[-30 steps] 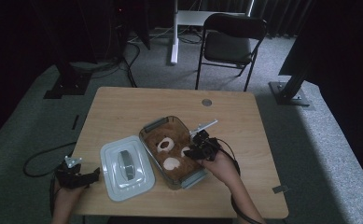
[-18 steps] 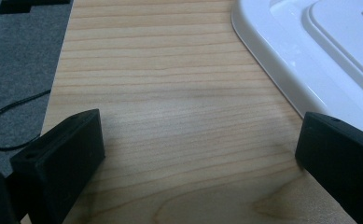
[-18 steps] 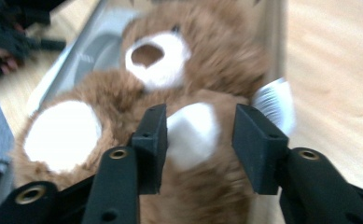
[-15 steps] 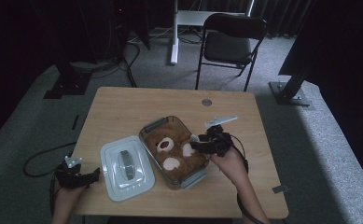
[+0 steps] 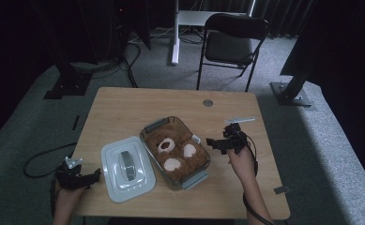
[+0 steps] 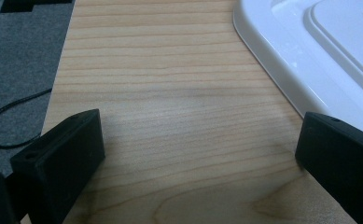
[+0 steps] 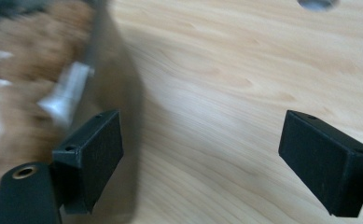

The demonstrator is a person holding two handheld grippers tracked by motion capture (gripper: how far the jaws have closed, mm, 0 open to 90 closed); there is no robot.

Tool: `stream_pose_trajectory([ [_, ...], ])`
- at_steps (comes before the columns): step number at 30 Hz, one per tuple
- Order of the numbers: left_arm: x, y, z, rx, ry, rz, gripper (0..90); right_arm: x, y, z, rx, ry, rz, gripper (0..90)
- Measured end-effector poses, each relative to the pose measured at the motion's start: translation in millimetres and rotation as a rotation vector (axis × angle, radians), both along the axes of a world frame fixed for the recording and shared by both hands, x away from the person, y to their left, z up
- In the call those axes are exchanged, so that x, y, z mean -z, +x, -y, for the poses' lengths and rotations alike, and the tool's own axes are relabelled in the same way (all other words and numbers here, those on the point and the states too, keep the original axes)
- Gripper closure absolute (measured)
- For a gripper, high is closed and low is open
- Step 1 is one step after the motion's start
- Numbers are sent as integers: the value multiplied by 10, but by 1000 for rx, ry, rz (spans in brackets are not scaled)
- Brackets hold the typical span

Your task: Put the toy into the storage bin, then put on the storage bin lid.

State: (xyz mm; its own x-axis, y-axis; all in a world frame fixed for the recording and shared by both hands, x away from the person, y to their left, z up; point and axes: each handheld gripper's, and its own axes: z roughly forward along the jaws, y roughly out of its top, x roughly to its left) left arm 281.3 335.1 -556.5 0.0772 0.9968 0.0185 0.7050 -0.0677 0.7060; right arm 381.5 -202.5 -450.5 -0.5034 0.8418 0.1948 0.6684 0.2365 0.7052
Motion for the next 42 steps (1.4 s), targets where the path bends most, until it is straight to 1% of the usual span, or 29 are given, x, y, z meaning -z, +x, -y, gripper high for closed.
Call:
stream_pose_trajectory([
  [1, -2, -5, 10, -2, 0, -3, 19, 47, 15, 18, 12, -10, -5, 130],
  [3, -29, -8, 43, 6, 2, -35, 19, 143, 39, 57, 44, -18, -5, 125],
  [4, -49, -8, 65, 15, -7, -54, 19, 194, 52, 80, 59, -18, -1, 124],
  [5, -68, -10, 94, 28, -19, -65, 19, 245, 60, 99, 73, -18, 6, 124],
  [6, -94, -16, 135, 42, -23, -70, 19, 297, 68, 112, 87, -17, 9, 124],
  [7, -108, -19, 160, 47, -17, -67, 23, 365, 78, 124, 89, -15, 5, 124],
  [9, -150, -34, 217, 63, -30, -60, 23, 470, 94, 122, 86, -16, -5, 123],
  [11, -193, -53, 239, 63, -45, -53, 23, 558, 108, 106, 83, -16, -23, 123],
  [13, -236, -79, 261, 63, -51, -43, 23, 622, 108, 76, 78, -13, -24, 123],
  [15, -278, -102, 286, 72, -50, -37, 23, 669, 110, 33, 57, -17, -26, 123],
  [17, -315, -118, 321, 87, -63, -30, 24, 699, 103, -11, 39, -23, -30, 123],
  [18, -336, -125, 345, 99, -77, -31, 23, 711, 98, -30, 28, -21, -29, 123],
  [19, -359, -131, 376, 112, -102, -27, 24, 719, 93, -46, 18, -19, -27, 123],
  [20, -383, -137, 416, 129, -117, -27, 24, 726, 88, -62, 10, -19, -28, 123],
  [22, -427, -151, 515, 173, -127, -13, 23, 733, 77, -93, -2, -10, -32, 123],
  [25, -457, -144, 681, 219, -129, -7, 23, 735, 62, -135, -12, -12, -31, 123],
  [28, -447, -98, 826, 247, -147, -11, 23, 733, 53, -175, -21, -23, -31, 123],
  [29, -440, -72, 875, 236, -143, -7, 23, 734, 52, -188, -24, -29, -35, 123],
  [30, -435, -45, 919, 239, -143, -6, 23, 736, 51, -197, -26, -36, -34, 123],
  [33, -410, 55, 1044, 243, -129, -13, 23, 747, 50, -213, -31, -26, -37, 123],
  [35, -385, 119, 1110, 234, -121, -26, 23, 760, 48, -221, -32, -22, -37, 126],
  [36, -385, 119, 1110, 234, -121, -26, 23, 760, 48, -221, -32, -22, -37, 126],
  [37, -365, 165, 1166, 241, -107, -33, 23, 765, 49, -219, -31, -21, -39, 126],
  [38, -356, 180, 1181, 238, -107, -31, 26, 770, 44, -216, -34, -22, -40, 126],
  [39, -346, 197, 1194, 236, -109, -29, 55, 770, 41, -217, -34, -21, -42, 126],
  [41, -325, 233, 1219, 244, -110, -40, 65, 769, 33, -214, -32, -21, -42, 127],
  [42, -318, 238, 1226, 243, -116, -33, 97, 766, 29, -211, -31, -20, -41, 128],
])
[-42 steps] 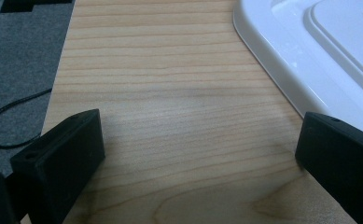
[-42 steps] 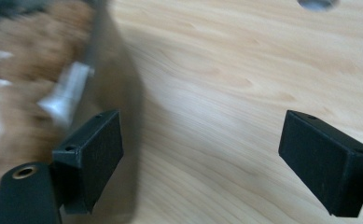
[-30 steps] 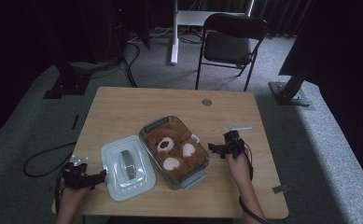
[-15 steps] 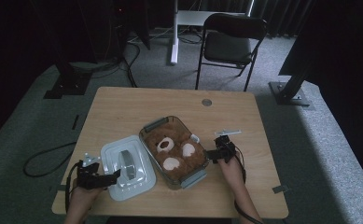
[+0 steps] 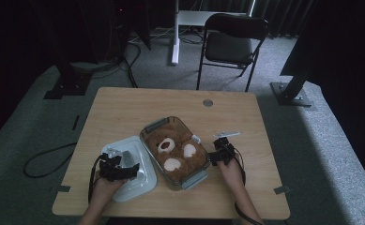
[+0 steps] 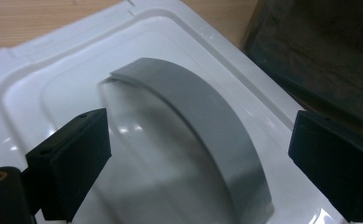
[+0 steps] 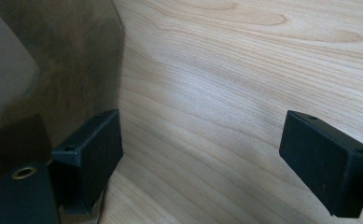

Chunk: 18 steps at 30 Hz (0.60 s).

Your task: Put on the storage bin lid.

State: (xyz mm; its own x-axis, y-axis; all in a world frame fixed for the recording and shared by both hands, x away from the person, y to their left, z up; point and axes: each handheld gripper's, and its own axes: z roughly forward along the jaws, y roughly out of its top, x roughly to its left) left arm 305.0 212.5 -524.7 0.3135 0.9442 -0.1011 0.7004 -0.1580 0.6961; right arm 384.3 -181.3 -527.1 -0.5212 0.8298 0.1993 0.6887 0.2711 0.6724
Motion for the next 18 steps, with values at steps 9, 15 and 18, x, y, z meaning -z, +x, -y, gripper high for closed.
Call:
stream_pose_trajectory([
  [9, 47, 20, -29, 30, -57, 6, 544, -17, -35, 23, -3, 15, 1, 134],
  [15, 19, 3, -145, 13, -121, 10, 651, -5, -61, 37, -11, 42, -5, 134],
  [18, -47, -32, -233, 5, -146, 27, 696, 7, -84, 38, -17, 59, -9, 134],
])
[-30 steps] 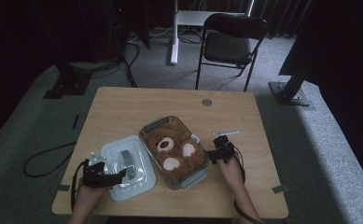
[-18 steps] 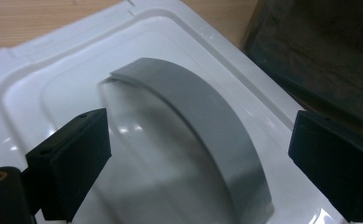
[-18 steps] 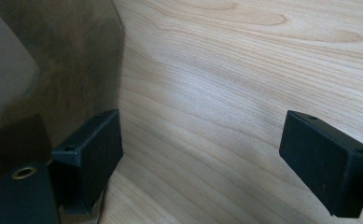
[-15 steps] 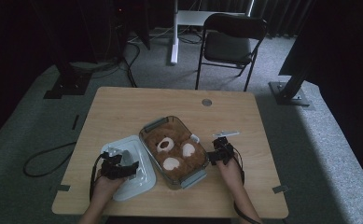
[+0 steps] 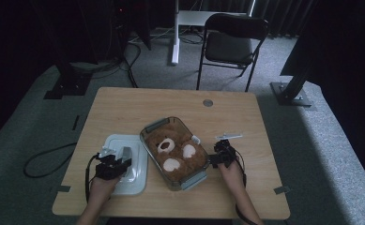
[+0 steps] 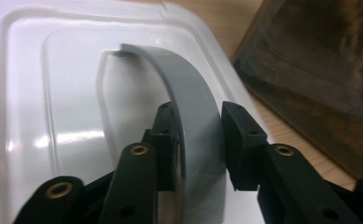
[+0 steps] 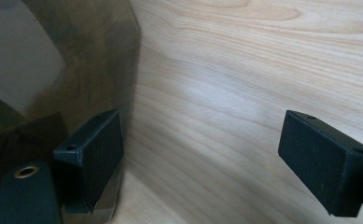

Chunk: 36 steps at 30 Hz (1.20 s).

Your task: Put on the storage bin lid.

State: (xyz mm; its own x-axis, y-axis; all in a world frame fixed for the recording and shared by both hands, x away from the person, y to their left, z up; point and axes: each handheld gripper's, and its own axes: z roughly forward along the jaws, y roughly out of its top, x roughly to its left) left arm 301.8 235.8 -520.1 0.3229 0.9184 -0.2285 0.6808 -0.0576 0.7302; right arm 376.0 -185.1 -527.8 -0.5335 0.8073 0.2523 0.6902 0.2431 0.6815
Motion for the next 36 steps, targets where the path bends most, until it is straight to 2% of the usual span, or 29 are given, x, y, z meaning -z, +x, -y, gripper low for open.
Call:
stream_pose_trajectory([
  [6, -168, -89, -172, -27, -27, 41, 704, 32, -75, -49, -37, 34, -3, 135],
  [7, -273, -143, -265, -46, -36, 69, 704, 37, -94, -65, -45, 39, -5, 135],
  [9, -367, -190, -333, -60, -44, 94, 704, 37, -170, -131, -66, 36, 1, 135],
  [11, -469, -241, -386, -65, -58, 119, 705, 26, -218, -170, -73, 25, 12, 136],
  [14, -625, -315, -417, -64, -79, 162, 705, 11, -281, -229, -99, 35, 13, 136],
  [21, -972, -437, -375, -12, -95, 245, 705, -41, -398, -397, -163, 44, 25, 136],
  [26, -1156, -496, -345, 7, -93, 295, 706, -72, -493, -554, -207, 51, 32, 136],
  [32, -1297, -578, -277, 53, -130, 330, 707, -82, -551, -785, -281, 52, 22, 135],
  [35, -1337, -599, -204, 101, -158, 325, 706, -82, -553, -905, -313, 69, 18, 135],
  [36, -1343, -598, -168, 121, -169, 320, 706, -75, -549, -952, -336, 82, 3, 126],
])
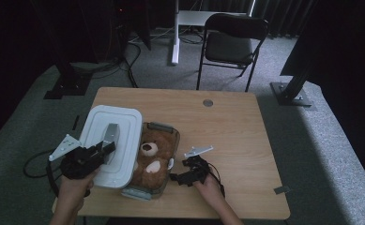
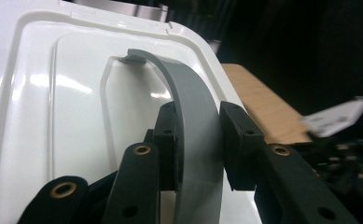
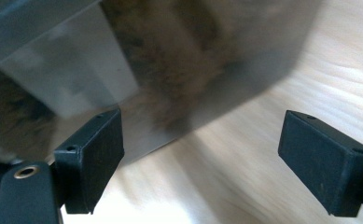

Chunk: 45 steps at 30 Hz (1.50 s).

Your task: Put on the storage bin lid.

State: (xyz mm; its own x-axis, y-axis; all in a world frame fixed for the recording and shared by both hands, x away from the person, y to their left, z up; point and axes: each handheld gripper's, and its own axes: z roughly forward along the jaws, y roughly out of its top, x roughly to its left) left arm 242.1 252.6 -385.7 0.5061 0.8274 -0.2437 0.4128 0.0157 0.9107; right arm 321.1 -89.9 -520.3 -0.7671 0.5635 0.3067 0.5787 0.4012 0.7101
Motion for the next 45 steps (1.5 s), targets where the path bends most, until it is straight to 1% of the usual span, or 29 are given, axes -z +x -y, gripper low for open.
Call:
stream_pose_trajectory([
  [1, -1, 7, 37, 26, -10, -6, 706, 11, 6, -46, -30, 14, -21, 125],
  [2, 3, 18, 76, 51, -18, -16, 706, 22, 1, -89, -46, 20, -28, 125],
  [4, 22, 46, 169, 89, -16, -28, 705, 28, -5, -134, -57, 10, -23, 124],
  [5, 36, 65, 215, 103, -12, -34, 705, 29, -6, -131, -47, 6, -15, 125],
  [7, 69, 100, 311, 124, -7, -44, 705, 28, 2, -89, -23, -16, 0, 124],
  [10, 123, 146, 455, 155, 5, -61, 706, 30, 28, 24, 30, -45, 26, 125],
  [11, 143, 164, 500, 163, 15, -66, 705, 34, 41, 69, 47, -50, 30, 125],
  [13, 183, 207, 574, 176, 25, -78, 705, 46, 72, 163, 75, -38, 24, 125],
  [15, 217, 251, 628, 179, 32, -91, 706, 52, 94, 240, 104, -34, 19, 125],
  [17, 243, 293, 667, 186, 47, -102, 706, 56, 114, 302, 121, -29, 18, 125],
  [20, 277, 337, 709, 186, 61, -120, 704, 53, 130, 358, 141, -22, 15, 125],
  [22, 293, 356, 723, 185, 64, -123, 704, 51, 138, 378, 147, -19, 17, 125],
  [24, 309, 366, 731, 175, 69, -125, 702, 49, 142, 382, 150, -16, 11, 125],
  [27, 350, 386, 717, 168, 60, -135, 700, 52, 145, 380, 148, -14, 6, 125],
  [30, 364, 407, 724, 190, 66, -142, 701, 65, 148, 374, 148, -14, 3, 125],
  [33, 375, 440, 718, 187, 69, -158, 698, 74, 150, 370, 147, -13, -2, 125],
  [37, 395, 435, 697, 188, 82, -155, 694, 76, 148, 385, 147, -11, -3, 125],
  [40, 430, 449, 684, 191, 79, -168, 689, 85, 149, 399, 152, -12, -7, 125],
  [43, 435, 445, 707, 193, 93, -172, 690, 95, 152, 400, 152, -11, -11, 125],
  [45, 451, 440, 743, 201, 123, -178, 691, 96, 156, 398, 152, -8, -12, 125],
])
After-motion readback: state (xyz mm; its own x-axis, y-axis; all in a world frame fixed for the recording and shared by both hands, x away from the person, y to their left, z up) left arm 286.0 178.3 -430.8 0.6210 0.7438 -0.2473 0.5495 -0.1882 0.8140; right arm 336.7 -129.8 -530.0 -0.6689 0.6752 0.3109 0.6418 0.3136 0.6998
